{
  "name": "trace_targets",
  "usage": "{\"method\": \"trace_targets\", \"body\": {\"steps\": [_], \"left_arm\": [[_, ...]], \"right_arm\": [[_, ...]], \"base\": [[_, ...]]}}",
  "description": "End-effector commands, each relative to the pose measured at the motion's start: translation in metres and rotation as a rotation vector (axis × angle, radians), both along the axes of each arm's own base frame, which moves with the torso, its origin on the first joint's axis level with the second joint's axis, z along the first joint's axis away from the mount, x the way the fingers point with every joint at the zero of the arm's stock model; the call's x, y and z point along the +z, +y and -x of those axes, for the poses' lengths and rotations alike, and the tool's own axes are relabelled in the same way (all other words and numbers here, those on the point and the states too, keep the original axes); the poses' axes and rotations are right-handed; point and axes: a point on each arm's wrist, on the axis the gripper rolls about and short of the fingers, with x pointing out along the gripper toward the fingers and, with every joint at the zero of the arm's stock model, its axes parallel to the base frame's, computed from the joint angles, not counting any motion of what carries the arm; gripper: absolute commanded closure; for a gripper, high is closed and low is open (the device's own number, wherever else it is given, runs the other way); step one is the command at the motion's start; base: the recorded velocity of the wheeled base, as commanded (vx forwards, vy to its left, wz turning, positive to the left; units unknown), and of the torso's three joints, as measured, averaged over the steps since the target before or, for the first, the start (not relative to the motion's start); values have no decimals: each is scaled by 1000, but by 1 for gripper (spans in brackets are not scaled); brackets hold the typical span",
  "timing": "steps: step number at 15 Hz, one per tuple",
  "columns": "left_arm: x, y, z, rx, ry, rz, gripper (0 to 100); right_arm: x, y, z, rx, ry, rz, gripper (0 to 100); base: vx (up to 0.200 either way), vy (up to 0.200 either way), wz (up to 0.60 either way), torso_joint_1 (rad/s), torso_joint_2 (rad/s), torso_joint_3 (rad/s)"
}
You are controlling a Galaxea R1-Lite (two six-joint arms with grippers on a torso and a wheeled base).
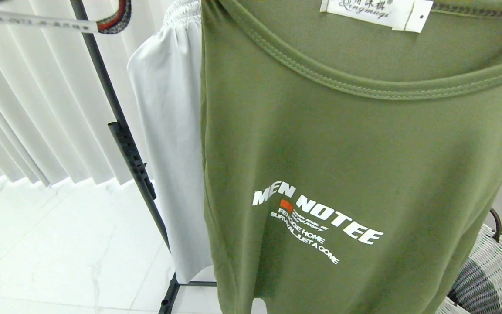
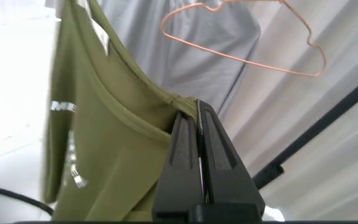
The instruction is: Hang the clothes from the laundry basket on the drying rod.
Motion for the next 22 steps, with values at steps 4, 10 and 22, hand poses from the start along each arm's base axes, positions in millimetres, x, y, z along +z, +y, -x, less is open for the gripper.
{"method": "trace_targets", "body": {"steps": [4, 10, 22], "left_arm": [[-5, -4, -7, 18, 11, -15, 100], [-12, 0, 18, -72, 37, -10, 100], [-25, 22, 17, 89, 47, -48, 100]], "right_arm": [[-5, 0, -1, -9, 6, 10, 100], [-4, 0, -17, -117, 8, -28, 100], [3, -8, -17, -84, -22, -86, 0]], "base": [[0, 0, 0, 0, 0, 0], [0, 0, 0, 0, 0, 0], [0, 0, 0, 0, 0, 0]]}}
